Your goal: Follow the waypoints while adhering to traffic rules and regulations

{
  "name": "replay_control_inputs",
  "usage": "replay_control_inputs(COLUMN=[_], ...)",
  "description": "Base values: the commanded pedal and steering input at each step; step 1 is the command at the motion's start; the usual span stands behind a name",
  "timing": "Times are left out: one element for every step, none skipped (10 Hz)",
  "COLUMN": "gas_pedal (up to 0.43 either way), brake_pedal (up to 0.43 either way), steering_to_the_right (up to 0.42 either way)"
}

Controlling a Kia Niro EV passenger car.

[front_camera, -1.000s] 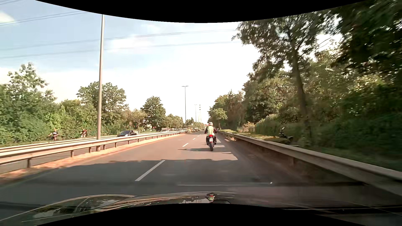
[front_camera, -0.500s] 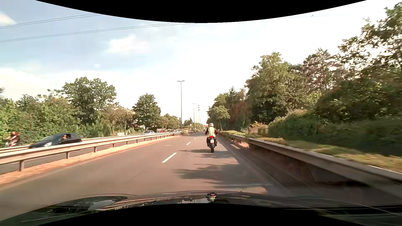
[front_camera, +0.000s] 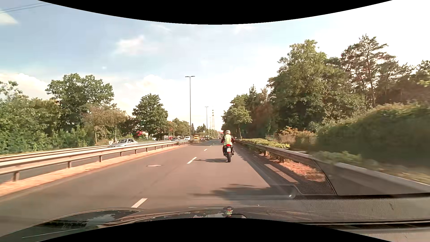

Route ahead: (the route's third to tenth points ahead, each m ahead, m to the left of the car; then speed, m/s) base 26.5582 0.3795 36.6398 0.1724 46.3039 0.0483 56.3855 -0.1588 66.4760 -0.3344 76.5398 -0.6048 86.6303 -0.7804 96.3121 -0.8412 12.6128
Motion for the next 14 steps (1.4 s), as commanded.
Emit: replay_control_inputs(gas_pedal=[0.118,0.118,0.118,0.118,0.118,0.118,0.118,0.118,0.118,0.13,0.15,0.15,0.15,0.15], brake_pedal=[0.0,0.0,0.0,0.0,0.0,0.0,0.0,0.0,0.0,0.0,0.0,0.0,0.0,0.0], steering_to_the_right=[0.001,0.001,0.001,0.001,0.001,0.001,0.001,0.001,0.001,0.001,0.001,0.001,0.001,0.001])
